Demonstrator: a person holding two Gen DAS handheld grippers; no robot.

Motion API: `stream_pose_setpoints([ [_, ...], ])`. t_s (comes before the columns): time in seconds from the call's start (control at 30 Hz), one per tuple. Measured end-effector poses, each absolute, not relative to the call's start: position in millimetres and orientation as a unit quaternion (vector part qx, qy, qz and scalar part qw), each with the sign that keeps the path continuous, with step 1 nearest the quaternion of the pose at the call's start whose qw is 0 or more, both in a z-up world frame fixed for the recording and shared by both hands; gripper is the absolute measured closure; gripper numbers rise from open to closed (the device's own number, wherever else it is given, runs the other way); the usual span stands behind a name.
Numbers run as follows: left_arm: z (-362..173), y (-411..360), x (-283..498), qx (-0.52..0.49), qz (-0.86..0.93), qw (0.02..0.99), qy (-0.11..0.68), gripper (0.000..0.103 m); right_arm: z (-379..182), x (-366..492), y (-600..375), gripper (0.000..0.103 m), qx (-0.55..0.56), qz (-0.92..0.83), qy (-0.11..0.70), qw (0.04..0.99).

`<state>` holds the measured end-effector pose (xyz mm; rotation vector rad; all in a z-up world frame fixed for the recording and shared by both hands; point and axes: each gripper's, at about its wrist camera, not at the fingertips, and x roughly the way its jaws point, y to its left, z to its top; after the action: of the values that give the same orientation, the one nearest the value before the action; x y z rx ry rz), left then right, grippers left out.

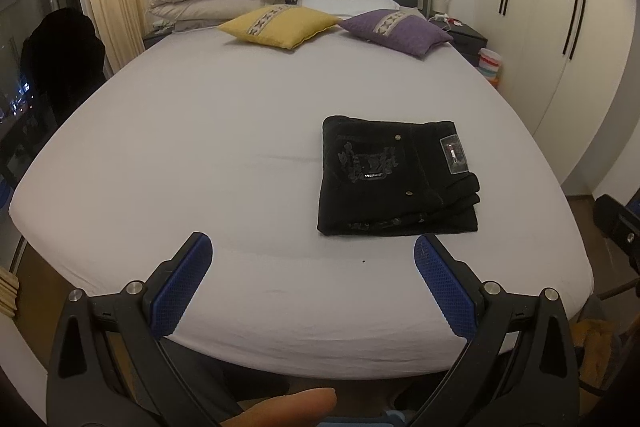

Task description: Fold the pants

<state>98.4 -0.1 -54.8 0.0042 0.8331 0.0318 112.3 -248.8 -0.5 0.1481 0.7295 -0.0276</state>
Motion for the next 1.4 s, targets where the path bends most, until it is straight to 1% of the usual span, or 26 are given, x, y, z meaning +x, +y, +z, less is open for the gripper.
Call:
stream_pose_setpoints([
  [0.57,-64,3,107,-0.004,0.012,0.909,0.417,0.0,-12,115,-245,0.0,0.068,-0.005,0.378,0.923],
  [1.4,-67,1,108,-0.005,0.011,0.909,0.416,0.0,-14,114,-243,0.0,0.065,-0.003,0.385,0.921],
])
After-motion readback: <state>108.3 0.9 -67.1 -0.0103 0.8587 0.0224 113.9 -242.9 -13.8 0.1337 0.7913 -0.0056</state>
